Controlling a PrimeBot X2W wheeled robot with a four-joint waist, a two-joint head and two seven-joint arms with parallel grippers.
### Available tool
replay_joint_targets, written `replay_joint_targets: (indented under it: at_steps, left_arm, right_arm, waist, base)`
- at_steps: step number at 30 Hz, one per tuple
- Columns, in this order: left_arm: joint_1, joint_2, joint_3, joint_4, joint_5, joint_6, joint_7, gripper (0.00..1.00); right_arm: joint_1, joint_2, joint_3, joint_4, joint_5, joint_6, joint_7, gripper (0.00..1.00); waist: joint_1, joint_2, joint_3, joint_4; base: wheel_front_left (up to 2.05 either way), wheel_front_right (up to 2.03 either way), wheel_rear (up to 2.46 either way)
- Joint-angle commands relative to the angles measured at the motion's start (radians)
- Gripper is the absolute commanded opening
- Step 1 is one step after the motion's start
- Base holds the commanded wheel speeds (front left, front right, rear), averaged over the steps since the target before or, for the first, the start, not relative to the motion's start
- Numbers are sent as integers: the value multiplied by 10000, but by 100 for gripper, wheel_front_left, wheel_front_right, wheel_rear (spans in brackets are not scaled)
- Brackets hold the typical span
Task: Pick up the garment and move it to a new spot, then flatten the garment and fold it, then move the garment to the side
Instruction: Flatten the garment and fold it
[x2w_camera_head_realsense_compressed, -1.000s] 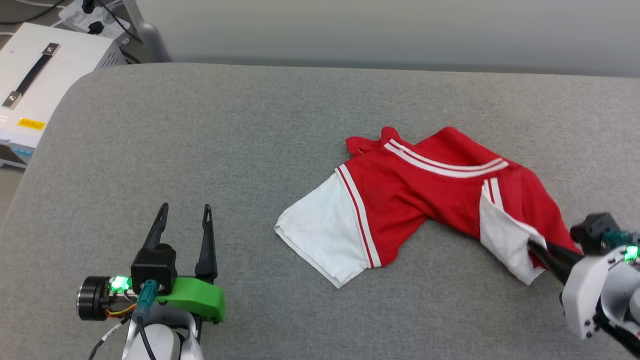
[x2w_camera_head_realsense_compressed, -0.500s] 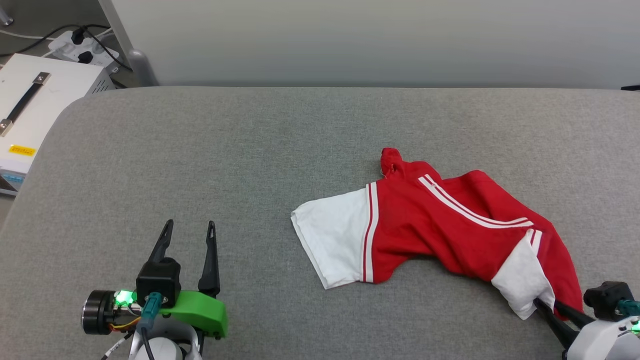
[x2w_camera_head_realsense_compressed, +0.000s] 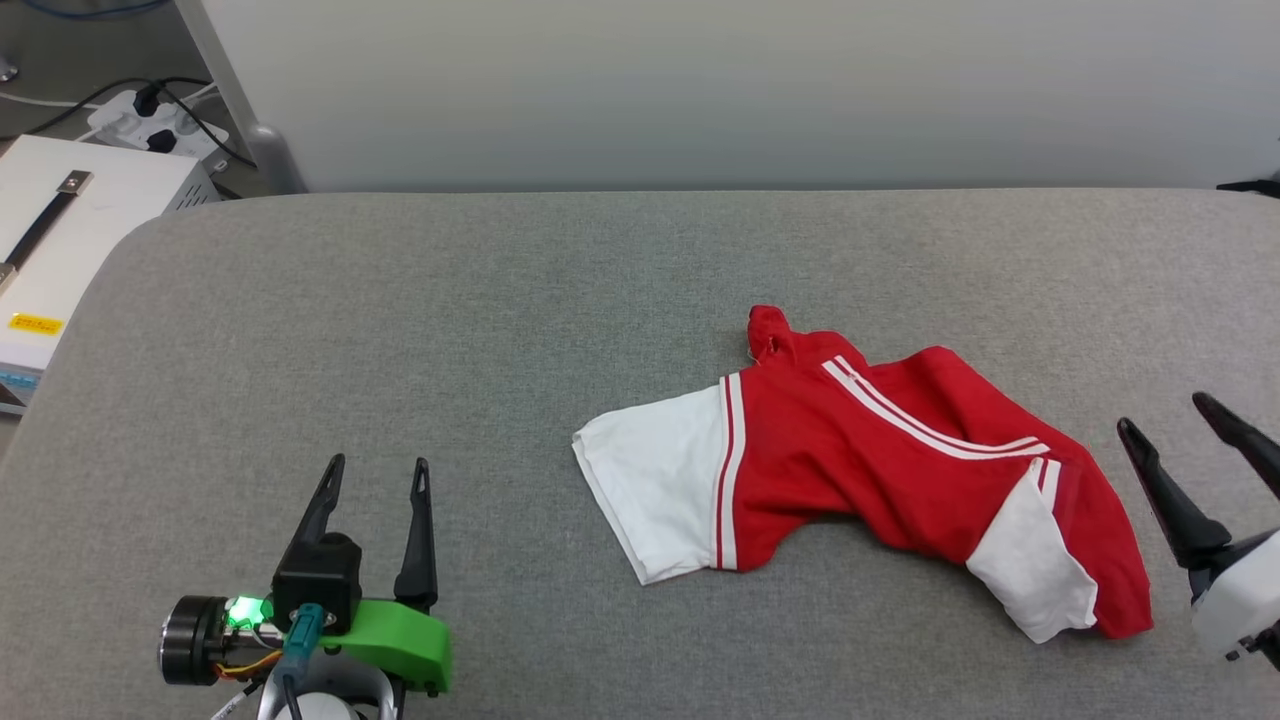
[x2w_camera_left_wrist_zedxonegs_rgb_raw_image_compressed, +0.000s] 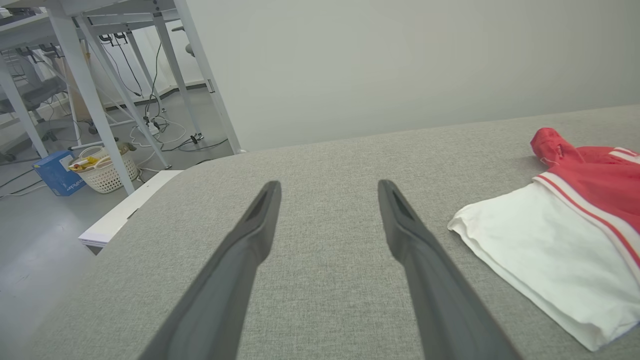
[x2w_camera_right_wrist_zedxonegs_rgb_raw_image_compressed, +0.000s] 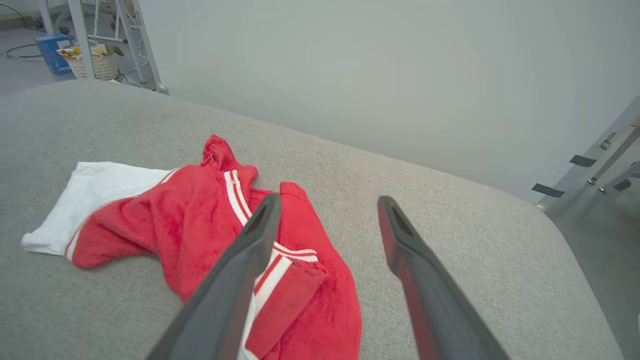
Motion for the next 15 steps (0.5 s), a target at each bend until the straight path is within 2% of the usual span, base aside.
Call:
replay_joint_targets:
  at_steps: [1, 4, 8, 11, 15]
  left_arm:
    - [58, -29, -20, -58, 93, -57, -55, 100]
    - [-86, -33, -95, -108, 165, -110, -55, 100]
    - [-304, -69, -187, -185, 227, -160, -55, 100]
    - [-455, -109, -253, -260, 256, -189, -55, 100]
    - [-609, -165, -309, -406, 265, -211, -55, 100]
  right_arm:
    - [-77, 22, -182, -404, -132, -11, 386, 100]
    - [-515, -243, -313, -1053, -140, -11, 1286, 100]
    - [-1340, -851, -47, -1517, 494, -11, 2782, 100]
    - [-2064, -1514, 588, -1502, 1153, -11, 4309, 100]
    - [-2949, -2080, 1289, -977, 2216, -11, 6421, 100]
  waist:
    - [0, 0, 88, -11]
    - [0, 0, 224, 35]
    - [0, 0, 442, 132]
    - [0, 0, 621, 236]
    - [0, 0, 861, 397]
  base:
    - [0, 0, 0]
    - [0, 0, 0]
    - [0, 0, 0]
    - [0, 0, 0]
    - [0, 0, 0]
